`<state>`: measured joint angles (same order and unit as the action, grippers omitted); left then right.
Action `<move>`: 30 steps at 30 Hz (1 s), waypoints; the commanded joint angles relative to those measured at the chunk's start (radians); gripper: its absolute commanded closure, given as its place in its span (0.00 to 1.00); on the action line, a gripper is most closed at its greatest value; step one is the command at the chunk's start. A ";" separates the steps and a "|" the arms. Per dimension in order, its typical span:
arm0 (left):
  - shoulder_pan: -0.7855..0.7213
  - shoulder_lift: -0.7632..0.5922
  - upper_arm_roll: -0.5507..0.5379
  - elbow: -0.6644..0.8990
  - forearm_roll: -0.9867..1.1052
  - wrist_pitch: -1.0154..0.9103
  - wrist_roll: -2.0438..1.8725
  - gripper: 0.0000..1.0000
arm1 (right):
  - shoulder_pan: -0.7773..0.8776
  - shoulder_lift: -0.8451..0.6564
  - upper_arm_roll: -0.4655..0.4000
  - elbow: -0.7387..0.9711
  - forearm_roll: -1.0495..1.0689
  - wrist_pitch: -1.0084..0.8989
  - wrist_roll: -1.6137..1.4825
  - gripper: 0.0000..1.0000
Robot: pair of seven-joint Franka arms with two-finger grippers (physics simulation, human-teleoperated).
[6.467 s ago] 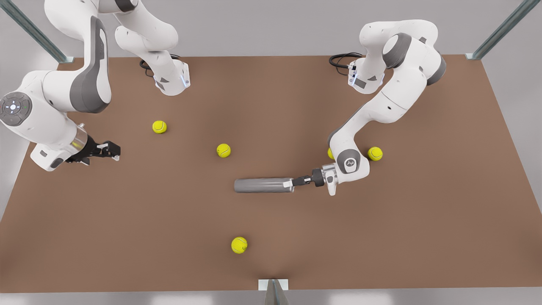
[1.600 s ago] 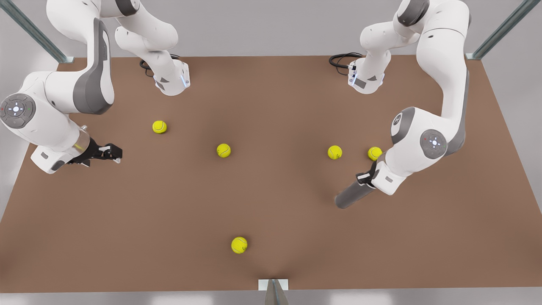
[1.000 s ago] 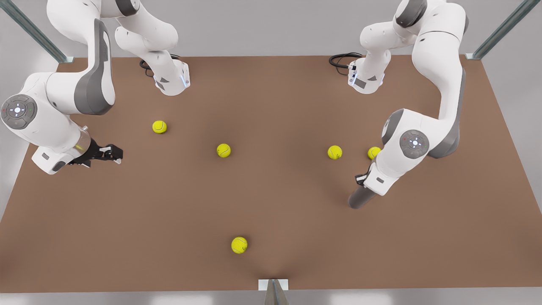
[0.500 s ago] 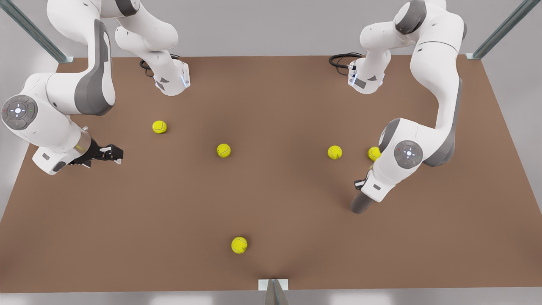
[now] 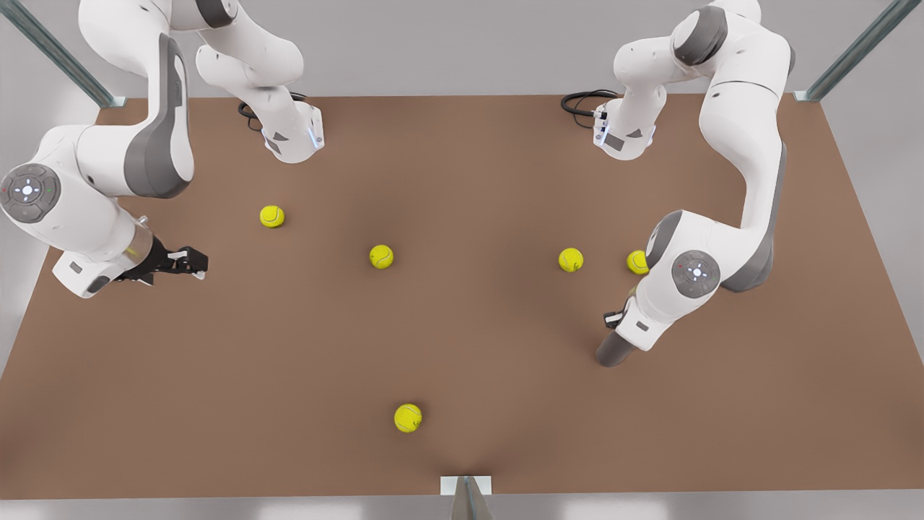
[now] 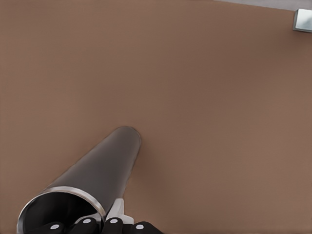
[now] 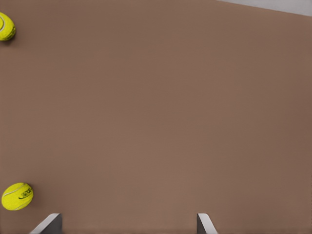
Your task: Put the tennis tube upright
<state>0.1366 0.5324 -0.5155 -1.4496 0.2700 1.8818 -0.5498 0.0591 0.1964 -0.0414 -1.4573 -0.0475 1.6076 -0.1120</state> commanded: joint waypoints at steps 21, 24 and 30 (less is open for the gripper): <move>-0.002 0.028 0.000 0.048 0.009 -0.047 0.004 0.02 | 0.001 0.000 0.000 -0.002 0.001 0.005 0.000 0.00; -0.003 0.023 0.002 0.049 0.037 -0.070 0.002 0.01 | 0.001 0.000 0.000 -0.002 0.001 0.005 0.000 0.00; -0.006 -0.023 -0.047 0.120 0.106 -0.311 0.013 0.01 | 0.001 0.001 0.000 -0.003 0.001 0.006 0.002 0.00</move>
<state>0.1303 0.5090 -0.5778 -1.3060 0.3564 1.5314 -0.5346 0.0598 0.1979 -0.0414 -1.4604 -0.0460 1.6137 -0.1104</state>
